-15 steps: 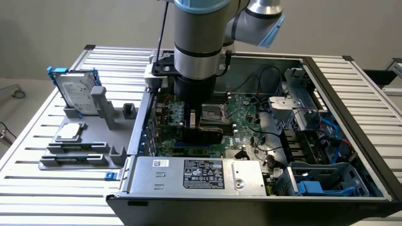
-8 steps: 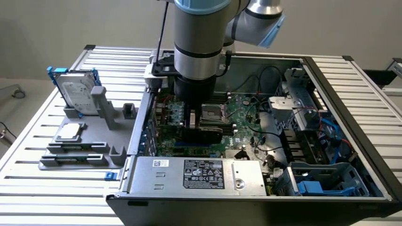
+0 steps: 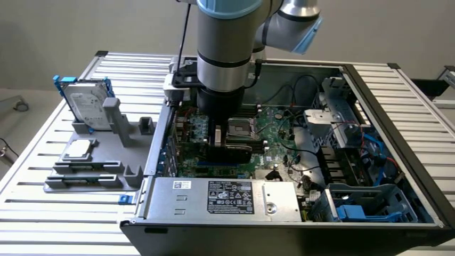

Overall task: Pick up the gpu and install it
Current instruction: 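Insert the gpu into the slot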

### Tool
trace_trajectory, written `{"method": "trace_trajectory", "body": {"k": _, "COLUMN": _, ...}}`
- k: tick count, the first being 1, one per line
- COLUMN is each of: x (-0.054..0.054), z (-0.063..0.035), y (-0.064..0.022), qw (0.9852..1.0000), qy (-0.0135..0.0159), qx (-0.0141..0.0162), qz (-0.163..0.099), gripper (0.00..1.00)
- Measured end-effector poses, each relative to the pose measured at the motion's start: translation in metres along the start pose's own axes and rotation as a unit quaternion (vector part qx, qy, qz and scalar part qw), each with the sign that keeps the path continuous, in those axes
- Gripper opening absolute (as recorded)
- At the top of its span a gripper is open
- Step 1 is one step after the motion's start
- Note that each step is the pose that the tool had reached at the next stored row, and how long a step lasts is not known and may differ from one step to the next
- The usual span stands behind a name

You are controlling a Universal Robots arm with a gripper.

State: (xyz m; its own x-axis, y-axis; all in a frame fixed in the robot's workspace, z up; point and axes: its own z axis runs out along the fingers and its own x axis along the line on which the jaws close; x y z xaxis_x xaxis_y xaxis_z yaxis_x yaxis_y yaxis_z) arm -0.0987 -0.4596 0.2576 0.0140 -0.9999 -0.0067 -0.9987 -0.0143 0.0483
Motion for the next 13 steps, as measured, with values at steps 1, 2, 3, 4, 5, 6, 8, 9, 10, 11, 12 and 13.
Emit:
{"method": "trace_trajectory", "body": {"k": 1, "x": 0.0000, "z": 0.0007, "y": -0.0001, "qw": 1.0000, "qy": -0.0001, "qx": 0.0000, "qz": 0.000, "gripper": 0.26}}
{"method": "trace_trajectory", "body": {"k": 2, "x": 0.0000, "z": 0.0013, "y": -0.0001, "qw": 1.0000, "qy": 0.0000, "qx": 0.0000, "qz": 0.000, "gripper": 0.26}}
{"method": "trace_trajectory", "body": {"k": 3, "x": 0.0000, "z": 0.0019, "y": -0.0001, "qw": 1.0000, "qy": 0.0001, "qx": -0.0001, "qz": 0.000, "gripper": 0.26}}
{"method": "trace_trajectory", "body": {"k": 4, "x": 0.0000, "z": 0.0024, "y": -0.0001, "qw": 1.0000, "qy": 0.0002, "qx": -0.0001, "qz": 0.000, "gripper": 0.26}}
{"method": "trace_trajectory", "body": {"k": 5, "x": 0.0001, "z": 0.0030, "y": -0.0001, "qw": 1.0000, "qy": 0.0002, "qx": -0.0002, "qz": 0.000, "gripper": 0.26}}
{"method": "trace_trajectory", "body": {"k": 6, "x": 0.0001, "z": 0.0036, "y": -0.0002, "qw": 1.0000, "qy": 0.0001, "qx": 0.0000, "qz": 0.000, "gripper": 0.26}}
{"method": "trace_trajectory", "body": {"k": 8, "x": 0.0000, "z": 0.0039, "y": -0.0003, "qw": 1.0000, "qy": 0.0000, "qx": 0.0000, "qz": 0.000, "gripper": 0.26}}
{"method": "trace_trajectory", "body": {"k": 9, "x": 0.0000, "z": 0.0040, "y": -0.0003, "qw": 1.0000, "qy": 0.0000, "qx": 0.0000, "qz": 0.000, "gripper": 0.26}}
{"method": "trace_trajectory", "body": {"k": 10, "x": 0.0000, "z": 0.0040, "y": -0.0003, "qw": 1.0000, "qy": 0.0000, "qx": 0.0000, "qz": 0.000, "gripper": 0.26}}
{"method": "trace_trajectory", "body": {"k": 11, "x": 0.0000, "z": 0.0040, "y": -0.0002, "qw": 1.0000, "qy": 0.0000, "qx": 0.0000, "qz": 0.000, "gripper": 0.26}}
{"method": "trace_trajectory", "body": {"k": 12, "x": 0.0000, "z": 0.0040, "y": -0.0001, "qw": 1.0000, "qy": -0.0002, "qx": -0.0001, "qz": 0.000, "gripper": 0.26}}
{"method": "trace_trajectory", "body": {"k": 13, "x": -0.0001, "z": 0.0045, "y": -0.0002, "qw": 1.0000, "qy": -0.0008, "qx": 0.0002, "qz": 0.000, "gripper": 0.28}}
